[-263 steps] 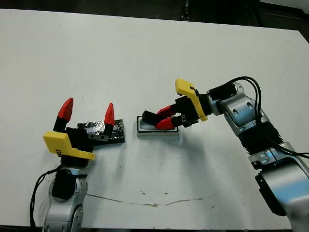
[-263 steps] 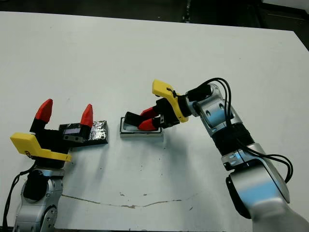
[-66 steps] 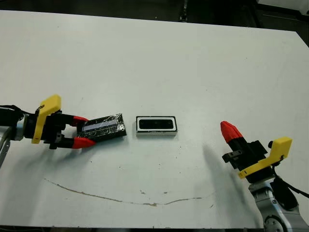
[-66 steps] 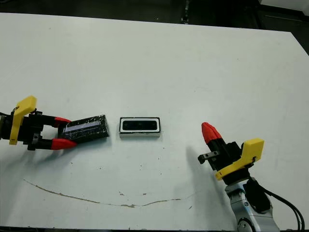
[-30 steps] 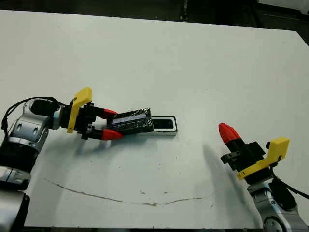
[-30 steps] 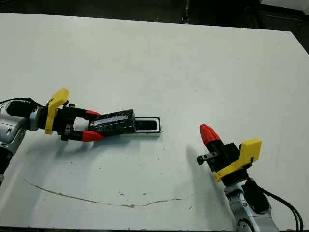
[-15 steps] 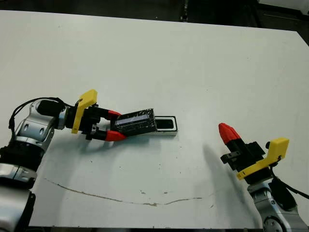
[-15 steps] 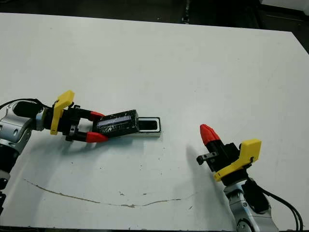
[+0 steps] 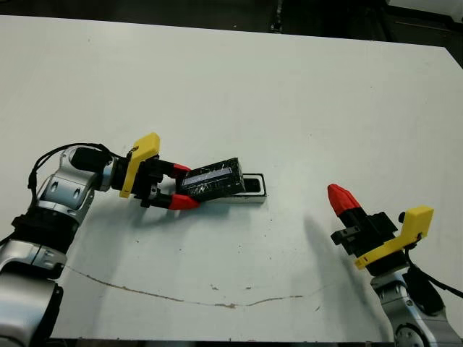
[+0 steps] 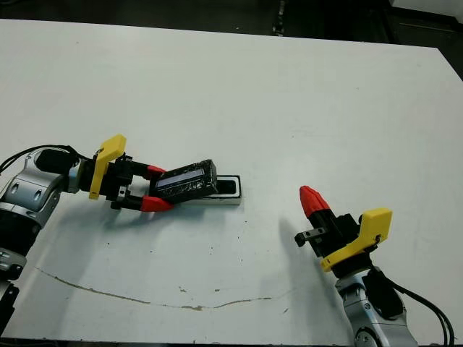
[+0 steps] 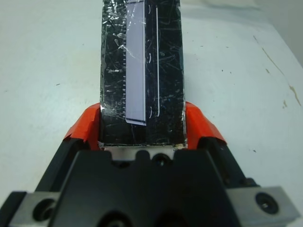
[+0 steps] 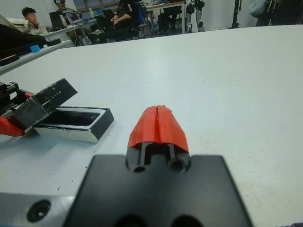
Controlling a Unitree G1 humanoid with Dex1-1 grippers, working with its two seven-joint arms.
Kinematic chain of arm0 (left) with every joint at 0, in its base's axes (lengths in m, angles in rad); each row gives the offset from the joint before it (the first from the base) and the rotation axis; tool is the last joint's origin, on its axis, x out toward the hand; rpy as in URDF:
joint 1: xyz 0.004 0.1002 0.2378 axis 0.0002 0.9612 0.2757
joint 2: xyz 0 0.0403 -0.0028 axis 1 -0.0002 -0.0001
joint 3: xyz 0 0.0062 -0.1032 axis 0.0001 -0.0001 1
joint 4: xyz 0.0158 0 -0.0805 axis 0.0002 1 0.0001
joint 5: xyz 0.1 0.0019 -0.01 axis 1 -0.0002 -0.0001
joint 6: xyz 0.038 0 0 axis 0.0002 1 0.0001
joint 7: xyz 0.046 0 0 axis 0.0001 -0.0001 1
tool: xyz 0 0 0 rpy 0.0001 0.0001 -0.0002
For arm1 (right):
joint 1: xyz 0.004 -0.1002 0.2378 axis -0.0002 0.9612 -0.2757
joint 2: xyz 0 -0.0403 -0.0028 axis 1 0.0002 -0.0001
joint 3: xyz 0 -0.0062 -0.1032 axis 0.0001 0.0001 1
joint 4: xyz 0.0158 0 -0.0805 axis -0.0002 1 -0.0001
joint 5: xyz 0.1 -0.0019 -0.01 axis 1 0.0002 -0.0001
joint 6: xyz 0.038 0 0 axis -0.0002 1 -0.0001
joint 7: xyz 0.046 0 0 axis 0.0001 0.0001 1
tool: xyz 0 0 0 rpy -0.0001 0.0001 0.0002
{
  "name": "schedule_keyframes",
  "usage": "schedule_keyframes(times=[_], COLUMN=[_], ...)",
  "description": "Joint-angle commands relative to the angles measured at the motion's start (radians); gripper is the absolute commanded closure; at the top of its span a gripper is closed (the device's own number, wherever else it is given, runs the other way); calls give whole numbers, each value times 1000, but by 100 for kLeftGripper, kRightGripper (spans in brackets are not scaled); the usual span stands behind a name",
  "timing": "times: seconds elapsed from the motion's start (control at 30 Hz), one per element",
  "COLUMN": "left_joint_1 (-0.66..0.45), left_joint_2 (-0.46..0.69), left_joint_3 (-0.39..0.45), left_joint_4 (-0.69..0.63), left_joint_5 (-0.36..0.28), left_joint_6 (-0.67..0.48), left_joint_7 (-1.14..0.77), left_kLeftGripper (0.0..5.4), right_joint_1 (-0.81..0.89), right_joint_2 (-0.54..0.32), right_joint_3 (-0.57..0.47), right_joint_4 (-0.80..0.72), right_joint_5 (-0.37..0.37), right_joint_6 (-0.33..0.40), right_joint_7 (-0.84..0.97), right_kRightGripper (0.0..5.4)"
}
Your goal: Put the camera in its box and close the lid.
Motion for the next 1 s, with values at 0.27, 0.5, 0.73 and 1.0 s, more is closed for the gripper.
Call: schedule_keyframes(times=[0.27, 0.5, 0.73, 1.0], left_joint_1=[-16, 1, 59, 57], left_joint_2=[-29, -33, 4, 25], left_joint_3=[-60, -54, -65, -95], left_joint_4=[-12, -77, -313, -402], left_joint_5=[39, 47, 78, 88], left_joint_6=[8, 30, 166, 242], left_joint_7=[-10, 35, 148, 178], left_kLeftGripper=[223, 223, 223, 223], right_joint_1=[12, 11, 14, 15], right_joint_2=[-12, -7, -8, -9], right_joint_3=[-3, -2, 3, 6], right_joint_4=[-1, 6, 2, 2], right_joint_5=[-11, -4, -13, -14], right_joint_6=[8, 4, 2, 7], right_joint_7=[-8, 0, -5, -7], right_kRightGripper=[540, 540, 540, 540])
